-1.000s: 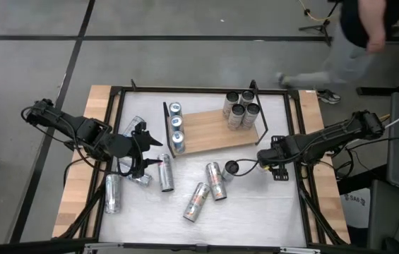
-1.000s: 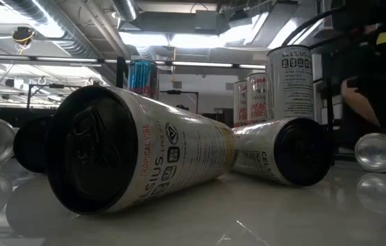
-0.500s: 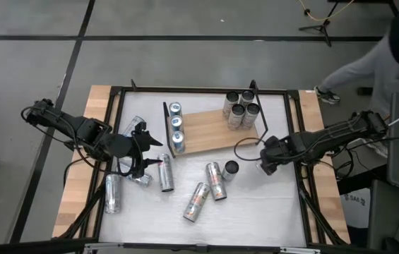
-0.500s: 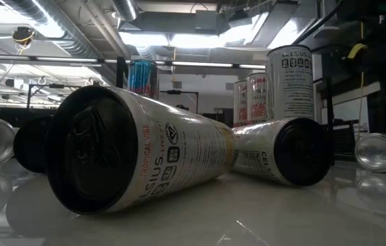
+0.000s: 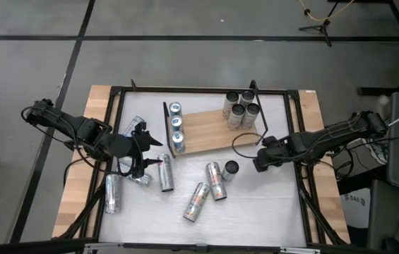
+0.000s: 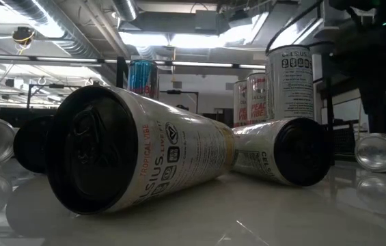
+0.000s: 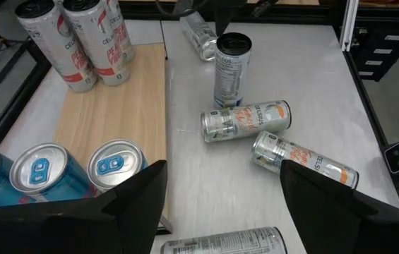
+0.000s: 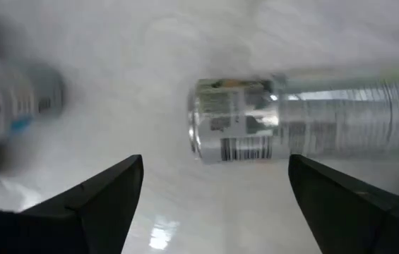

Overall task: Place canned beverage on shelf
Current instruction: Put the white-yellow soda can on the shelf

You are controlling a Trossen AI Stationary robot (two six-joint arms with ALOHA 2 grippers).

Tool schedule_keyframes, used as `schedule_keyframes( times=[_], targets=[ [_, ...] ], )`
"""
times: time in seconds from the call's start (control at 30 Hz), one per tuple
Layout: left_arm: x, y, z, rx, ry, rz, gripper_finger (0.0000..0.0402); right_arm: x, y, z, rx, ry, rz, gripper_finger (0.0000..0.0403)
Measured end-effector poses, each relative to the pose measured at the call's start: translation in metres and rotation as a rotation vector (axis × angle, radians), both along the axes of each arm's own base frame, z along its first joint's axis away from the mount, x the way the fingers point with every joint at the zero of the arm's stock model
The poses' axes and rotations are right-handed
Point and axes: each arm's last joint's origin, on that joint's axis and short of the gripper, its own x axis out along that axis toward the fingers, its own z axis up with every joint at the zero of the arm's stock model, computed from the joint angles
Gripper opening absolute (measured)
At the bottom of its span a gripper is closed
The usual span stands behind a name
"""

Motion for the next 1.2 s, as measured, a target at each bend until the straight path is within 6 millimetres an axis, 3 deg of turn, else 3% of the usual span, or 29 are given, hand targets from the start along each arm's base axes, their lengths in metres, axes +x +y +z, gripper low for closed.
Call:
schedule_keyframes(
  times=[0.23,0.5,0.8,1.2],
  targets=[
    [0.0,0.0,0.0,0.0,0.0,0.0,0.0267,-0.002,-0.002,0.0,0.031,0.005,-0.504,0.0349],
    [0.0,0.0,0.0,0.0,0.0,-0.001,0.0267,-0.01,-0.005,-0.001,-0.002,0.052,-0.784,0.0349],
    [0.0,0.002,0.001,0.07,-0.013,0.039,0.0267,-0.022,-0.009,-0.002,-0.083,0.149,-0.965,0.0349],
    [0.0,0.003,0.001,0.085,-0.019,0.06,0.0267,-0.02,-0.01,-0.011,-0.233,0.224,-0.961,0.0349]
  ],
)
